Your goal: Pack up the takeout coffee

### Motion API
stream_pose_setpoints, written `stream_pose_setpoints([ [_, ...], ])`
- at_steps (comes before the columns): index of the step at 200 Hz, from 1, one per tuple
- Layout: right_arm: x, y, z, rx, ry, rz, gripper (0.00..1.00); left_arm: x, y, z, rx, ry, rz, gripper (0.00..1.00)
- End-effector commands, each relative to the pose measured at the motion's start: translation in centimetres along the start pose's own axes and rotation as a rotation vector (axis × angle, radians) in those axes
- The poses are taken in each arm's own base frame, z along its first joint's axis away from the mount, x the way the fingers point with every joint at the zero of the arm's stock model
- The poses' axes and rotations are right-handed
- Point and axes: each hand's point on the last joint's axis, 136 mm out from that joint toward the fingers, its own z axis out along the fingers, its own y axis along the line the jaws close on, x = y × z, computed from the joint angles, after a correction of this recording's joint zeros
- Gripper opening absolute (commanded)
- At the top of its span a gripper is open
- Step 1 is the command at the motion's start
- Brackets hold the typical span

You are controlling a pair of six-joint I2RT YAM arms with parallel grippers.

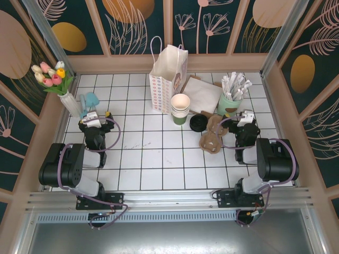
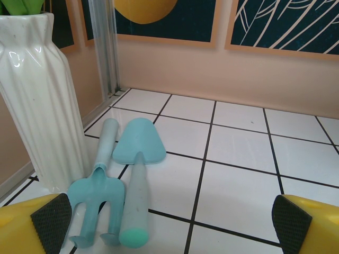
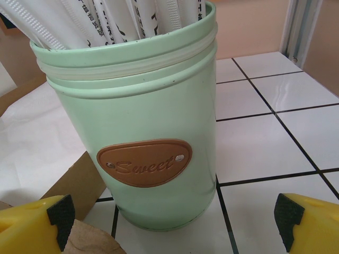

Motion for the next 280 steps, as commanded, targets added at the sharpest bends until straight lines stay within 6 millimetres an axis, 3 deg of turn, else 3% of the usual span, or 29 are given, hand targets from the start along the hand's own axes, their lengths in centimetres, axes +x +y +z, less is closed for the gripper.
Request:
stream_pose_setpoints([
  [1, -1.3, 0.1, 0.1, -0.006, -0.050, 0.004, 0.99, -1.1, 0.2, 0.0, -0.007, -0.037, -0.016, 0.99],
  [27, -3.1, -0.1, -0.4, 0.010, -0.060, 0.015, 0.99, -2.1, -0.3, 1.0, -0.008, 0.043, 0.000, 0.99],
  [43, -4.8, 0.1, -1.3, 0.017, -0.094, 0.011, 0.99, -4.9, -0.6, 1.0, -0.009, 0.038, -0.036, 0.99],
  [63, -7.4, 1.4, -2.8, -0.025, -0.143, 0.030, 0.99, -9.1, 0.3, -1.1, -0.037, -0.083, -0.184, 0.99],
  [92, -10.3, 5.5, -4.0, -0.148, -0.080, 0.083, 0.99, -11.9, 1.1, -3.4, -0.073, -0.045, -0.328, 0.99],
  [124, -11.9, 12.0, -5.1, -0.353, 0.073, 0.167, 0.99, -13.0, -1.5, -5.5, 0.040, 0.111, -0.484, 0.99],
  [132, -12.3, 12.5, -4.7, -0.338, 0.120, 0.215, 0.99, -12.8, -2.5, -6.0, 0.082, 0.163, -0.528, 0.99],
  [158, -10.7, 13.3, -2.3, -0.272, 0.382, 0.291, 0.95, -11.4, -6.7, -7.6, 0.197, 0.322, -0.634, 0.99],
  [220, -9.8, 20.9, 1.9, -0.373, 0.594, 0.190, 0.82, -7.5, -20.2, -8.9, 0.489, 0.608, -0.602, 0.99],
  [246, -8.7, 21.9, 4.0, -0.309, 0.666, 0.139, 0.67, -6.5, -21.6, -8.1, 0.509, 0.630, -0.642, 0.99],
  [280, -7.5, 23.4, 5.3, -0.268, 0.721, 0.067, 0.53, -3.6, -21.8, -7.4, 0.444, 0.716, -0.615, 0.99],
])
